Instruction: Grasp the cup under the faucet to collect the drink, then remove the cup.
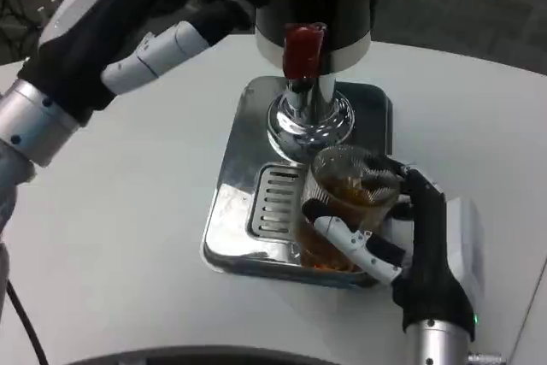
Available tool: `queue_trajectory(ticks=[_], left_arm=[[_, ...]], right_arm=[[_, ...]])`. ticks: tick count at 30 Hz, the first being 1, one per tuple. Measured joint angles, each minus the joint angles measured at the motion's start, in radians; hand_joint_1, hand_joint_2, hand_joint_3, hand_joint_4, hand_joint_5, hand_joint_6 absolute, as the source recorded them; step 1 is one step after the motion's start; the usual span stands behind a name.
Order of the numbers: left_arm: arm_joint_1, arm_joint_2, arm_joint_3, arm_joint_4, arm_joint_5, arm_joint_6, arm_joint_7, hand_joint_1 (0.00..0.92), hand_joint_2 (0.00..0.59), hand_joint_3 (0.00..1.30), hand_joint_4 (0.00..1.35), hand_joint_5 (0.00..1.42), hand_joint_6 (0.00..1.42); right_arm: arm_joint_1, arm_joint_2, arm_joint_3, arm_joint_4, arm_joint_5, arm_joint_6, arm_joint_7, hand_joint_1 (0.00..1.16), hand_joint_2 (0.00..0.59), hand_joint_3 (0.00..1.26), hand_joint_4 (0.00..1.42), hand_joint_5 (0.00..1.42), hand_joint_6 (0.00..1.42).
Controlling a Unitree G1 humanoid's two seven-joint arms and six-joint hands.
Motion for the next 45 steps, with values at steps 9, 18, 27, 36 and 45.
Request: queue_trajectory(ticks=[9, 18, 27, 36, 45], left_arm=[[0.122, 0.030, 0.046, -0.061, -0.008, 0.039, 0.028, 0.000, 0.103, 0.36, 0.43, 0.52, 0.50], [0.295, 0.043, 0.102, -0.145, -0.003, 0.075, 0.069, 0.000, 0.103, 0.36, 0.42, 0.52, 0.50], [0.402, 0.055, 0.117, -0.184, 0.017, 0.082, 0.095, 0.000, 0.103, 0.36, 0.42, 0.51, 0.50], [0.468, 0.081, 0.114, -0.186, 0.077, 0.071, 0.106, 0.000, 0.105, 0.34, 0.39, 0.46, 0.46], [0.520, 0.093, 0.082, -0.188, 0.154, 0.038, 0.113, 0.000, 0.105, 0.31, 0.36, 0.43, 0.43]], right_arm=[[0.117, -0.011, 0.003, -0.148, -0.050, 0.001, 0.062, 0.81, 0.167, 0.81, 0.88, 0.90, 0.49], [0.176, -0.038, -0.008, -0.242, -0.089, 0.000, 0.134, 0.95, 0.118, 0.84, 0.87, 0.92, 0.51], [0.203, -0.069, -0.016, -0.271, -0.124, -0.004, 0.179, 0.98, 0.108, 0.86, 0.89, 0.93, 0.52], [0.193, -0.105, -0.017, -0.275, -0.166, -0.019, 0.220, 0.98, 0.107, 0.88, 0.91, 0.94, 0.54], [0.198, -0.134, -0.033, -0.311, -0.165, -0.024, 0.282, 0.99, 0.108, 0.90, 0.93, 0.96, 0.56]])
